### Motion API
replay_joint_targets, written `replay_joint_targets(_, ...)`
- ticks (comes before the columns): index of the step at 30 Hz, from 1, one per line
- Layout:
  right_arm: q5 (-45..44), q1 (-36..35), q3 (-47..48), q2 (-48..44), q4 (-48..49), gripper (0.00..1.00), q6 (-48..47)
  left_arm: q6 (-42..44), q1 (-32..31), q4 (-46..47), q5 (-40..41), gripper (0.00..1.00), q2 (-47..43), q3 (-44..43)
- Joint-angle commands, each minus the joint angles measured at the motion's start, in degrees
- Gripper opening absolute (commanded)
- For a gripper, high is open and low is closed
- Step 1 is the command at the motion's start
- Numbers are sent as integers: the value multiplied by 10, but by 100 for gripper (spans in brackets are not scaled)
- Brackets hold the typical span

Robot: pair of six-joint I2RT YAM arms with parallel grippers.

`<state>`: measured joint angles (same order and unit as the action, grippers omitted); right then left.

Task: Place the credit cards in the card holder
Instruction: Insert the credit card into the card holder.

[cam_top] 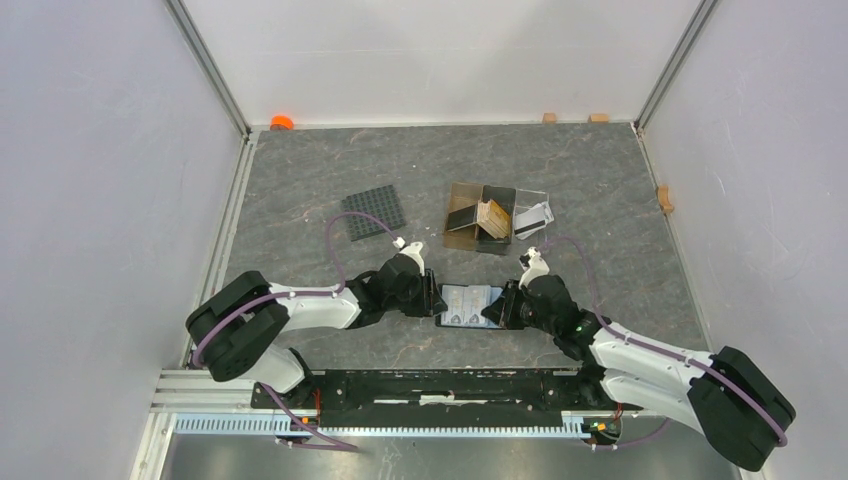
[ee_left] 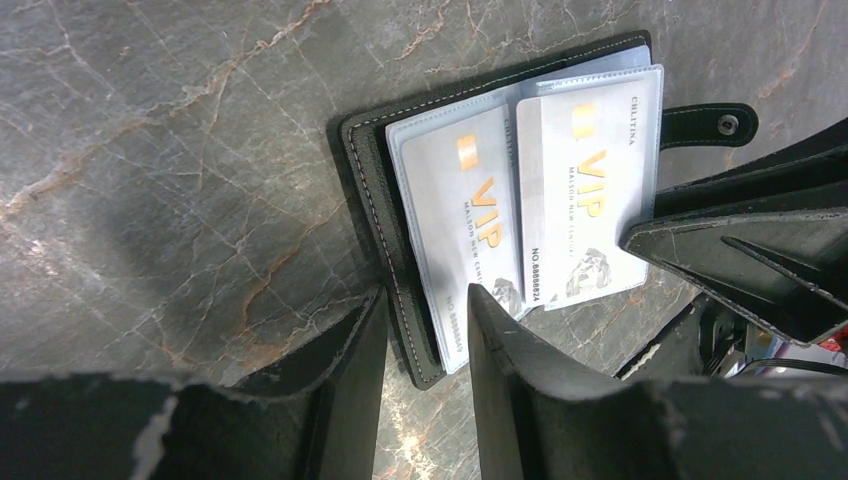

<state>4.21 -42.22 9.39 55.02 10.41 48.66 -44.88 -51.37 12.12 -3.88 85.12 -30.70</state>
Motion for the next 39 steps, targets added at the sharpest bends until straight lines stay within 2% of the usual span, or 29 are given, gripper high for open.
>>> replay_joint_targets(1,9,1,13,-18,27,24,3,-14,-2,-26,-14,42,20,16)
replay_joint_targets(9,-15,-4,54,-23,-16,29,-39,-17,-2,-22,-22,42,18,15)
replay_joint_targets(17,-25,-46,102,25,-12,32,-62,-21,-2,-17,-19,42,7,19)
replay_joint_targets(21,-27,-64,112,55,0,33,-63,-23,-2,-29,3,46,-23,28)
replay_joint_targets(28,21,-93,143,91,30,43,-95,-20,6,-83,36,53,-111,48)
replay_joint_targets(30,19,-98,154,92,23,49,-109,-20,14,-107,57,56,-146,55)
replay_joint_targets(33,4,-98,168,76,-1,59,-134,-11,26,-167,63,67,-204,48)
replay_joint_targets(37,-77,-80,238,62,-121,71,-192,25,46,-267,58,81,-267,1)
replay_joint_targets(39,-93,-44,284,67,-181,79,-235,53,65,-320,42,91,-285,-38)
